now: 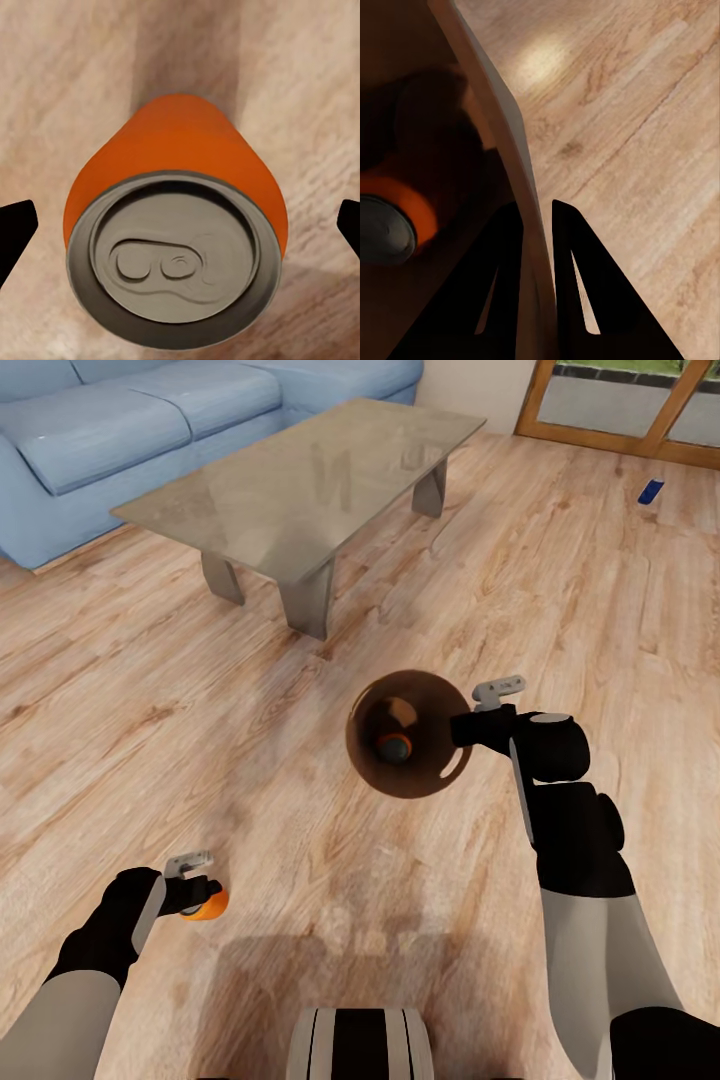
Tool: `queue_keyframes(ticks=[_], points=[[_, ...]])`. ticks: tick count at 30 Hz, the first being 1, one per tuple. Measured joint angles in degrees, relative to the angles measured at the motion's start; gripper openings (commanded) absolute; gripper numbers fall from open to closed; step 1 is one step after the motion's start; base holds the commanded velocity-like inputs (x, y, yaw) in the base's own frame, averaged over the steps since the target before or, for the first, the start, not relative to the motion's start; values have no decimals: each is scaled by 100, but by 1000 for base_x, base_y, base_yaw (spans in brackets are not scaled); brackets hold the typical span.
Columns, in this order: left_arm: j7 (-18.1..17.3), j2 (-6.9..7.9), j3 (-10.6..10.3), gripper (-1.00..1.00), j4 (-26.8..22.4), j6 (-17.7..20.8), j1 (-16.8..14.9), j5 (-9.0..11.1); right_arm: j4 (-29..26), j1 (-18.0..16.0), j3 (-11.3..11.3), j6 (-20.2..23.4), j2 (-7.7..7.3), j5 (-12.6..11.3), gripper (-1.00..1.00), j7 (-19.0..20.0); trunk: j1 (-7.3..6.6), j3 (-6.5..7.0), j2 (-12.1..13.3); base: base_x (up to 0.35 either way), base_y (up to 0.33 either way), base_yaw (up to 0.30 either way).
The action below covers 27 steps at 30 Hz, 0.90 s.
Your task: Put the three can of soda from the living room inside the tash can in the kitchen.
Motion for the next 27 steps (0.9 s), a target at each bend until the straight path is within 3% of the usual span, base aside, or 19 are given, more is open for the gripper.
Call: queue_keyframes(ticks=[6,7,18,27], points=[[0,-1,0,100,0,0,0,0,0,-2,23,-11,-3,74,-100,-7,0,0,0,0,0,0],[0,-1,0,-100,0,-1,0,0,0,0,25,-9,-3,57,-100,-5,0,0,0,0,0,0],[6,0,-69,-100,-5,-6,7,-12,1,6,30,-5,-9,35,-100,-3,-1,0,0,0,0,0],[14,-1,-217,-100,0,-5,9,3,0,6,31,-7,-8,34,-100,-5,-24,199,12,0,0,0]])
